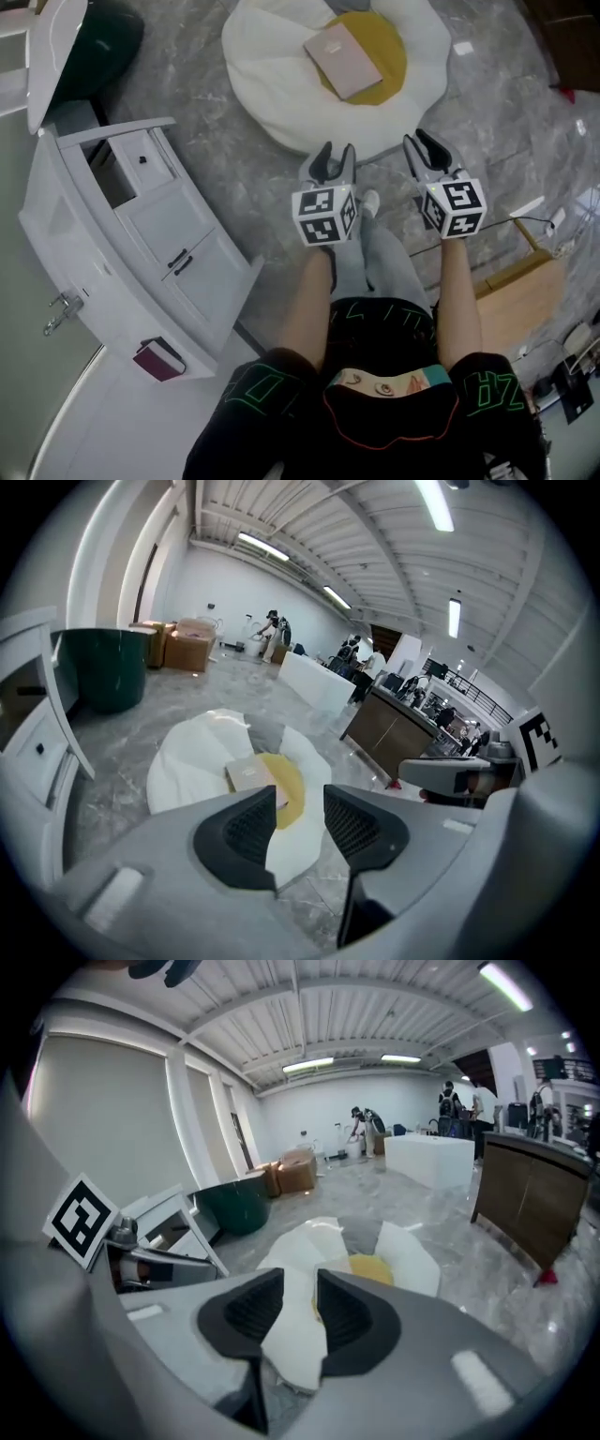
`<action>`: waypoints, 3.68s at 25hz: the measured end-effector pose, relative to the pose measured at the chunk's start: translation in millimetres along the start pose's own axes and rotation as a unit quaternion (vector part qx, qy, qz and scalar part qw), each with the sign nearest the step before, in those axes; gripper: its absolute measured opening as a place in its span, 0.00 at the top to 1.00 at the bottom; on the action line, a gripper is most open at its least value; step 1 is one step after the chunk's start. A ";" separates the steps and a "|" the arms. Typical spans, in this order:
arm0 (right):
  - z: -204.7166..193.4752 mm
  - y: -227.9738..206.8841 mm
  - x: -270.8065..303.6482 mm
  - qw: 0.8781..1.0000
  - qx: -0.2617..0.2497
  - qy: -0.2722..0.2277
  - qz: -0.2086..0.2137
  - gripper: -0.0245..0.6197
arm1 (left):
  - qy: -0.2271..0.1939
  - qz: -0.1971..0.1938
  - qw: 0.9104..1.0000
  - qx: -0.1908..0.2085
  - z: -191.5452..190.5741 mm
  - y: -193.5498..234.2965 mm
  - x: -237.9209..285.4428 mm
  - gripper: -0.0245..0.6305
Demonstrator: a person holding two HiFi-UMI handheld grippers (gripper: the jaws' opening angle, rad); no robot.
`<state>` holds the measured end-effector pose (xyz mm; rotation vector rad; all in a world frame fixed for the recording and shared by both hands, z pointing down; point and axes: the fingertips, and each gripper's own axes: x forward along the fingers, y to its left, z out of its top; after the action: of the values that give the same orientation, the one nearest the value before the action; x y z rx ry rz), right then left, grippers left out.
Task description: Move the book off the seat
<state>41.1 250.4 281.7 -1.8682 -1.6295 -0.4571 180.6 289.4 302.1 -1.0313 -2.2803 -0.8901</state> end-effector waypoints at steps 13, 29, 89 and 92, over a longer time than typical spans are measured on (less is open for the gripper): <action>-71.3 -55.9 170.8 0.995 -0.013 0.094 -0.012 0.70 | 0.055 -0.013 0.996 -0.066 -66.6 75.1 158.9 0.60; -138.8 -144.2 292.9 0.987 -0.052 0.155 0.005 0.61 | 0.079 0.018 0.988 -0.135 -122.1 124.2 300.2 0.57; -110.3 -146.4 154.7 0.934 0.285 -0.083 -0.201 0.55 | 0.115 -0.214 0.905 0.349 -1.3 -26.6 278.8 0.54; -114.2 -153.4 111.2 0.921 0.297 -0.100 -0.231 0.55 | 0.112 -0.243 0.891 0.366 -6.7 -67.2 261.8 0.54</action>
<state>-72.9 270.3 470.2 -1.1050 -2.0636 0.0593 -28.3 374.2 451.4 -0.0237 -2.3810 -0.2186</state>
